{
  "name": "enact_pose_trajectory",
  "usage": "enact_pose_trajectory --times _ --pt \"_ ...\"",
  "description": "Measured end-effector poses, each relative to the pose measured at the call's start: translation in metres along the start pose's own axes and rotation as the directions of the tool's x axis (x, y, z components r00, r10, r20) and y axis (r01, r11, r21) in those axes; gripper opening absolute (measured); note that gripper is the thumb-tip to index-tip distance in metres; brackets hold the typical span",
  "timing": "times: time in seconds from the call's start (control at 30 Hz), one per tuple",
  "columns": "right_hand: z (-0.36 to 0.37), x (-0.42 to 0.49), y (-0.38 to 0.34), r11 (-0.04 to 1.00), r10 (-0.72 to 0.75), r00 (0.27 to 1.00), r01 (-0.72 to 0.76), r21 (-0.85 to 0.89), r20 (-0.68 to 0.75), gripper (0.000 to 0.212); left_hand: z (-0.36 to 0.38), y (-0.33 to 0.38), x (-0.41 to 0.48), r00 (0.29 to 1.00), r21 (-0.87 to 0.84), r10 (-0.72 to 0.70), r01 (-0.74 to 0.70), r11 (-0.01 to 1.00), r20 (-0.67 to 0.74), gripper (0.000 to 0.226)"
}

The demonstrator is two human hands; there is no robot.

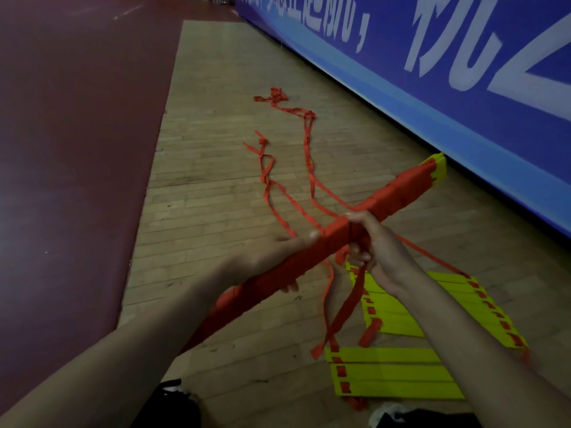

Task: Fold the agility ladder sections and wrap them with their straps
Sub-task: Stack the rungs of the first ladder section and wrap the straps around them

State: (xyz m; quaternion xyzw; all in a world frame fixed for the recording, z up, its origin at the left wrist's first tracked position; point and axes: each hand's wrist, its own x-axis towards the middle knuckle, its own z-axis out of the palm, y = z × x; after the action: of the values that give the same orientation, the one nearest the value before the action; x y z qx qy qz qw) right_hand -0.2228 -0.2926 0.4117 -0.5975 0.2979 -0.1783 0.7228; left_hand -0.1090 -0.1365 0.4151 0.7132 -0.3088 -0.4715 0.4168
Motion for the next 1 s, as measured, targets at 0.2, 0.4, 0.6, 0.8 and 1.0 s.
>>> enact_pose_trajectory --times 0.2,0.4,0.6,0.8,1.0 --pt "-0.01 0.002 -0.007 0.988 -0.021 0.998 0.013 0.152 0.053 0.019 -0.016 -0.003 0.001 0.971 -0.204 -0.095 0.141 0.969 0.221 0.065" --pt "-0.015 0.012 0.002 0.999 0.024 0.991 -0.021 -0.027 0.132 0.03 -0.006 0.0 0.006 0.991 -0.119 -0.124 0.117 0.986 -0.049 0.052" --pt "-0.019 0.012 0.009 0.991 0.003 0.992 0.014 -0.137 0.124 0.037 -0.002 0.0 0.007 0.945 0.196 -0.03 0.099 0.976 -0.326 0.047" --pt "-0.01 0.008 0.012 0.984 0.103 0.994 -0.096 -0.15 0.046 0.041 0.001 -0.004 0.009 0.87 0.518 0.182 0.095 0.85 -0.459 0.055" --pt "-0.011 0.008 -0.001 0.968 0.245 0.962 -0.236 -0.091 0.119 0.037 0.01 -0.005 0.01 0.816 0.797 0.458 0.004 0.603 -0.351 0.041"
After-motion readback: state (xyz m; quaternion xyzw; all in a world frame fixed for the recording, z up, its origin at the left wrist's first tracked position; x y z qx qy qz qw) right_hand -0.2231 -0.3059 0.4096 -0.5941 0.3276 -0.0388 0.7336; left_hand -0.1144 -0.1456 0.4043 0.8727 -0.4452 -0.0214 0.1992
